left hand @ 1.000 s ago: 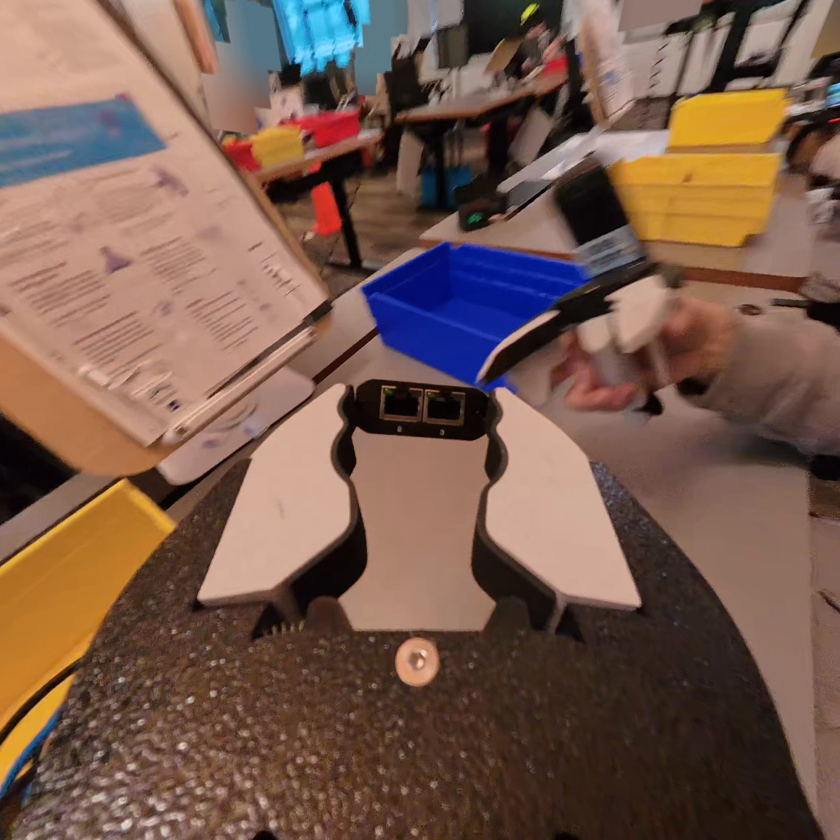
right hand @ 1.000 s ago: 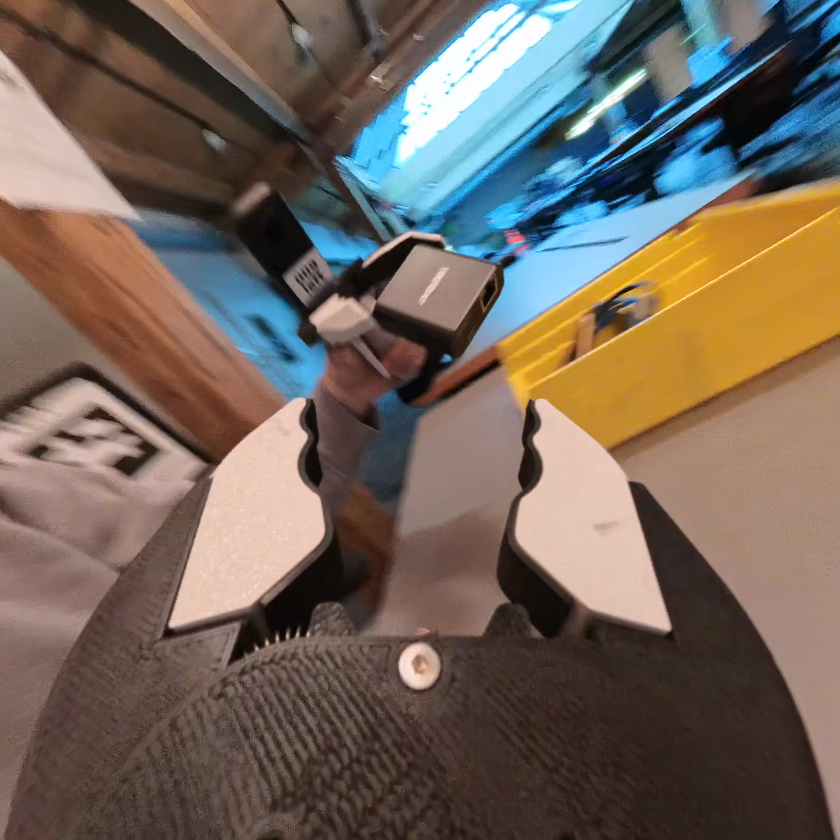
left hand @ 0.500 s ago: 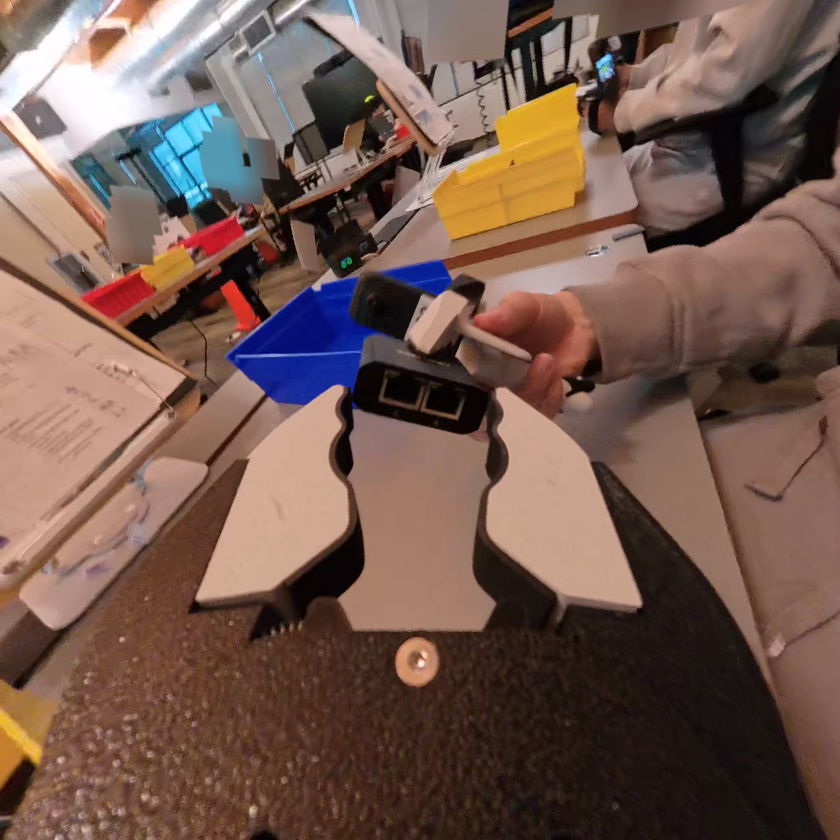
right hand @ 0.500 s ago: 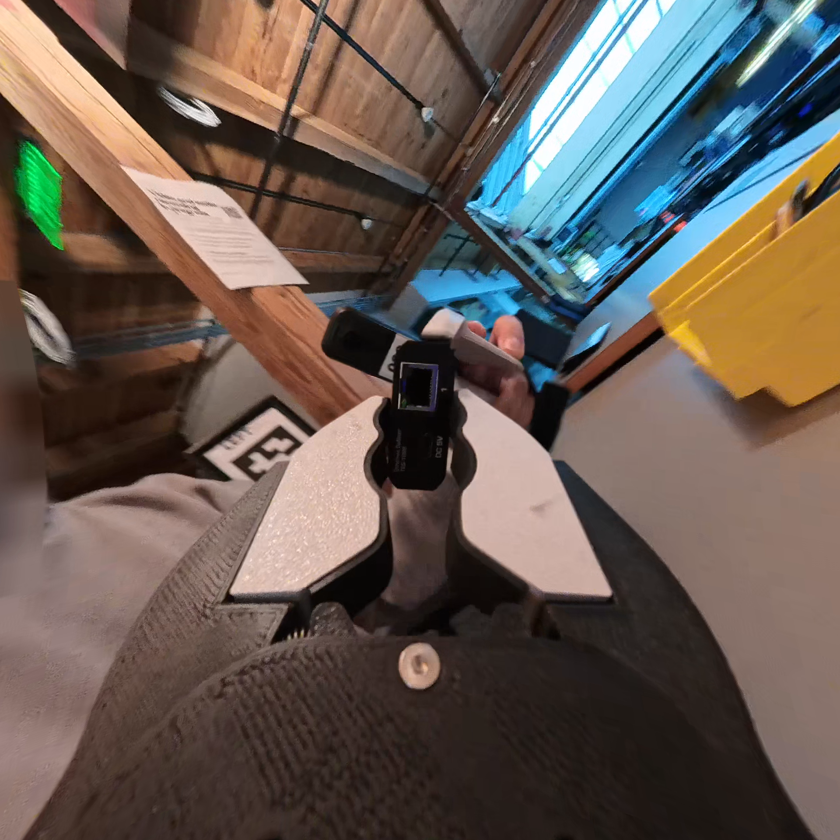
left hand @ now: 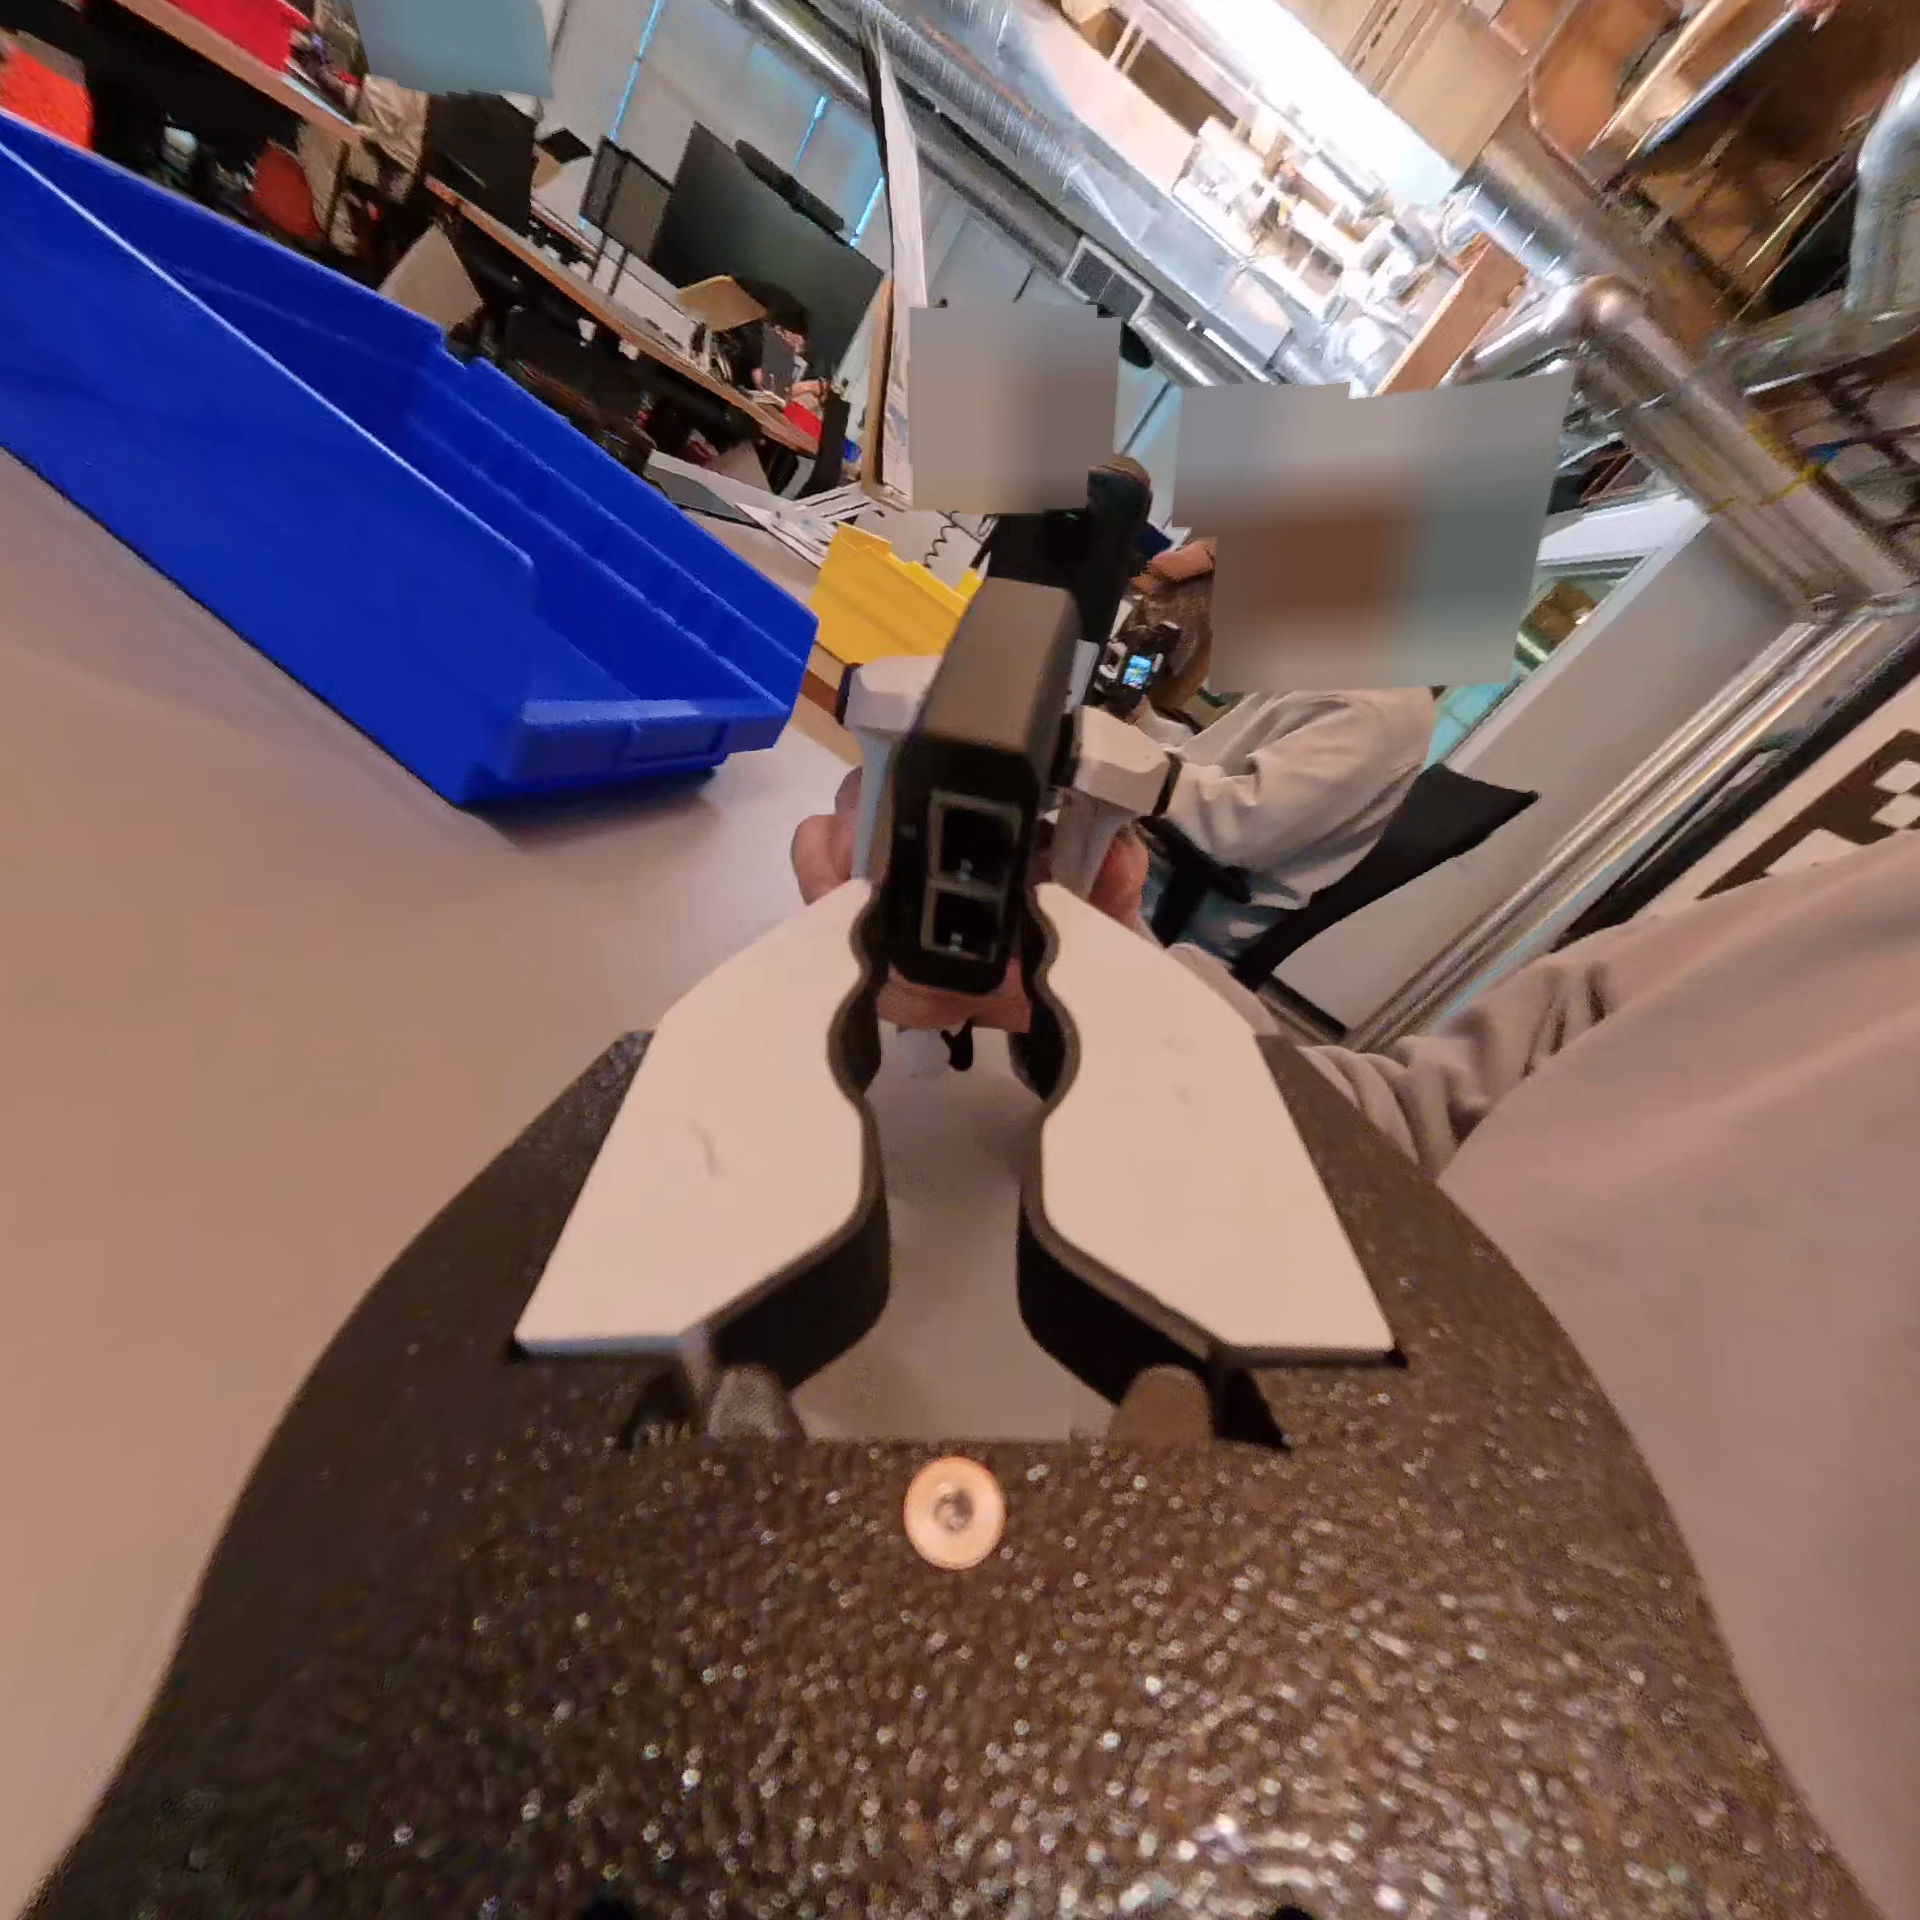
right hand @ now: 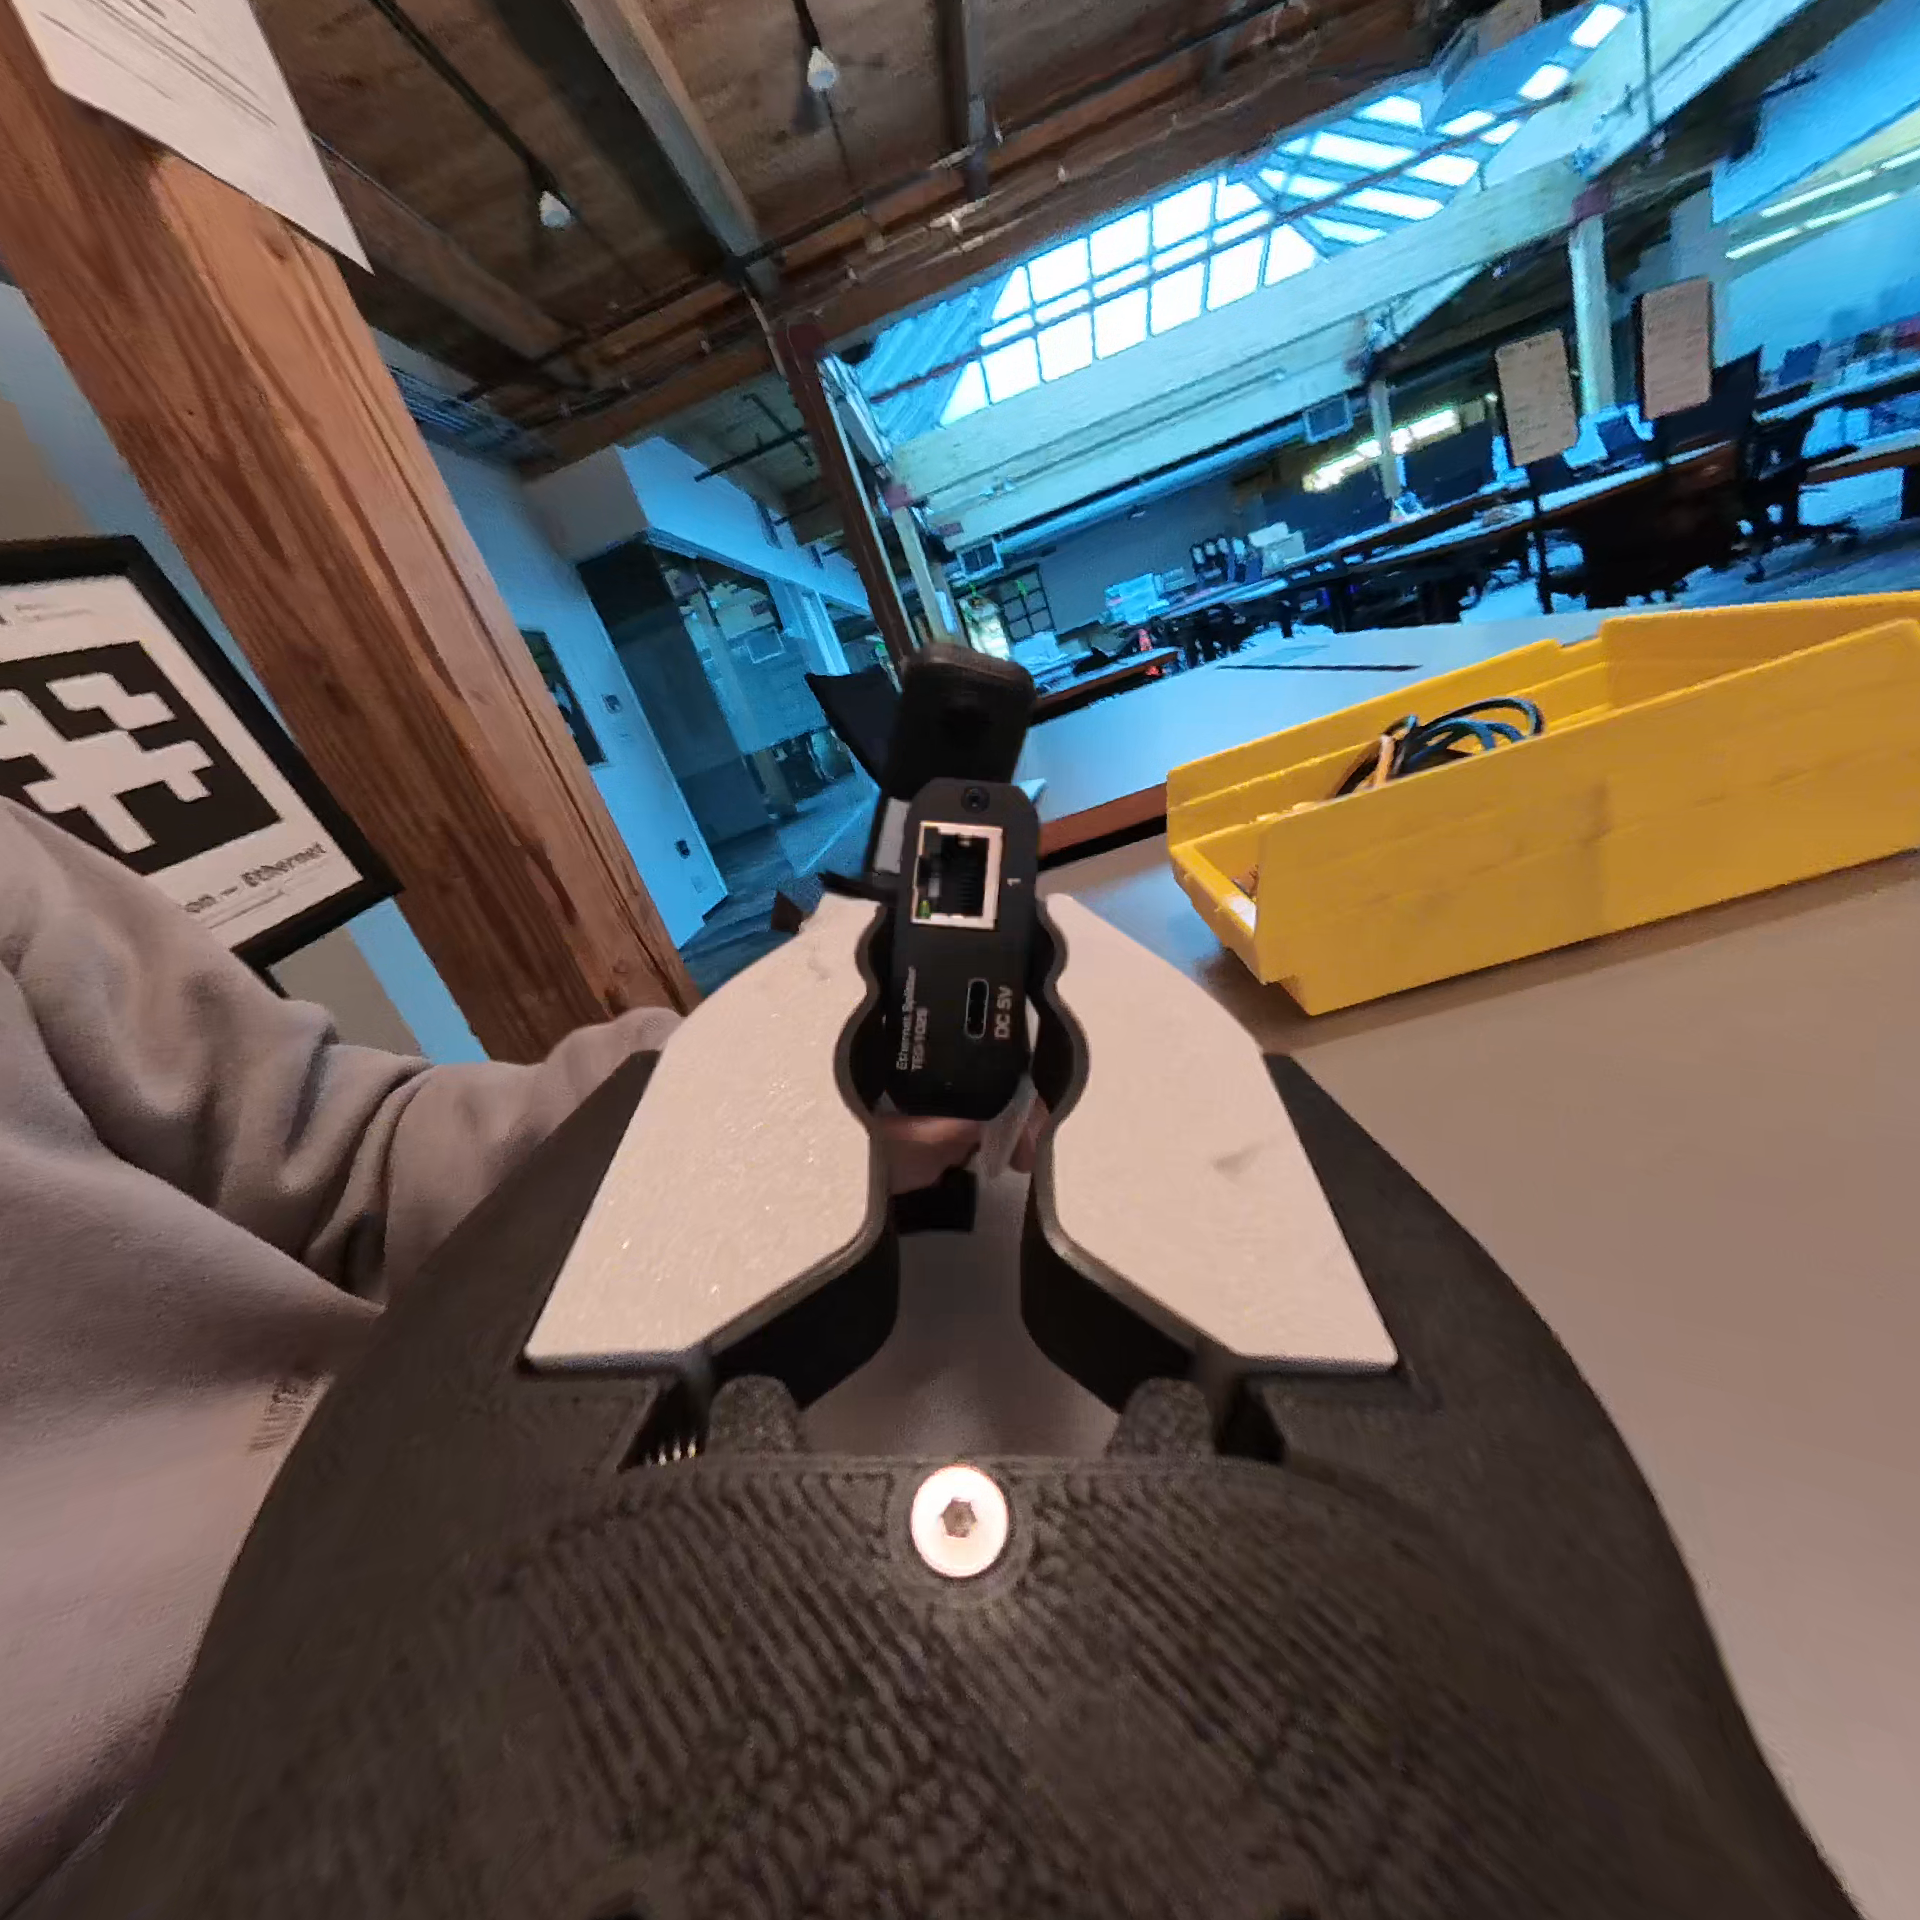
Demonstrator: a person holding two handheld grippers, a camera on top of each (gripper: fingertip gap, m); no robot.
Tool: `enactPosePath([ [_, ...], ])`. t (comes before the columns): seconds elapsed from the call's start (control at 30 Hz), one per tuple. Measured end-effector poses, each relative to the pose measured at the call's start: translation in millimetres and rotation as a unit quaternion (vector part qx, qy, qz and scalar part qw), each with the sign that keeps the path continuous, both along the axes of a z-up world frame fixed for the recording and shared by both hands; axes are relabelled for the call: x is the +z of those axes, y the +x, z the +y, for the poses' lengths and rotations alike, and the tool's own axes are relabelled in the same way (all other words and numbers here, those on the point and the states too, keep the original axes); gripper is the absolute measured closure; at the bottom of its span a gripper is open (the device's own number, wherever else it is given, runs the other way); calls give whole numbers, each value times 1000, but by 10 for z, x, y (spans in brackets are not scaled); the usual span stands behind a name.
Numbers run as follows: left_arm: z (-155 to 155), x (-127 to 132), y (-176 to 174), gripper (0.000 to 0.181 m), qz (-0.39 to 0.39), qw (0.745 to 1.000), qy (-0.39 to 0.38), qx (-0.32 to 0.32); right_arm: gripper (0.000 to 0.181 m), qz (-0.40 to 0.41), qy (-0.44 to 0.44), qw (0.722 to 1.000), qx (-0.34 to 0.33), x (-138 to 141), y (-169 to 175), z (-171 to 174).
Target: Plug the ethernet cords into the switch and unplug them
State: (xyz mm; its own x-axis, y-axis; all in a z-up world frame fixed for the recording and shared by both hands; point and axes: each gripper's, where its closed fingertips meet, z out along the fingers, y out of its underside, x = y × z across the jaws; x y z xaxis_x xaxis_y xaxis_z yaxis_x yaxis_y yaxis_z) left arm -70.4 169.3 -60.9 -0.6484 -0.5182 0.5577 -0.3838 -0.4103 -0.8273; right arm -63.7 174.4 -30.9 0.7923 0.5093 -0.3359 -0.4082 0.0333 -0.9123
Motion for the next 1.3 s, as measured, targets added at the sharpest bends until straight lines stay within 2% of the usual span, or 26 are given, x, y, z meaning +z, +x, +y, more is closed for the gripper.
enactPosePath([
  [0.1,-34,-50,-17,159,-25,1000,16,-4,157,-8,-6,1000,18,-49,-29,-19],
  [0.2,-48,-123,-69,159,-1,999,32,-24,151,-80,-10,996,27,-164,-86,-79],
  [0.27,-35,-138,-101,159,43,998,26,-46,106,-177,-24,984,-10,-311,-81,-76],
  [0.3,-11,-159,-108,159,69,996,30,-53,89,-243,-33,969,-33,-408,-65,-66],
  [0.37,1,-196,-163,159,122,988,35,-87,81,-366,-35,928,-59,-573,-62,-55],
  [0.4,-7,-209,-185,159,148,983,35,-103,79,-386,-25,920,-61,-582,-96,-45],
  [0.57,-150,-298,-249,159,243,954,41,-171,84,-382,23,922,-61,-519,-195,4],
  [0.7,-239,-257,-248,159,268,943,8,-199,106,-396,56,915,-56,-503,-240,-40],
  [0.9,-330,-275,-262,159,297,928,-15,-223,107,-415,74,906,-35,-533,-295,-87],
  [1.1,-284,-305,-207,159,319,927,-21,-199,107,-408,47,911,-49,-610,-226,-25],
  [1.17,-245,-302,-163,159,317,931,-28,-181,107,-394,20,916,-73,-631,-145,30],
  [1.3,-111,-257,-35,156,271,954,-26,-124,107,-305,-8,948,-89,-621,-71,124],
])
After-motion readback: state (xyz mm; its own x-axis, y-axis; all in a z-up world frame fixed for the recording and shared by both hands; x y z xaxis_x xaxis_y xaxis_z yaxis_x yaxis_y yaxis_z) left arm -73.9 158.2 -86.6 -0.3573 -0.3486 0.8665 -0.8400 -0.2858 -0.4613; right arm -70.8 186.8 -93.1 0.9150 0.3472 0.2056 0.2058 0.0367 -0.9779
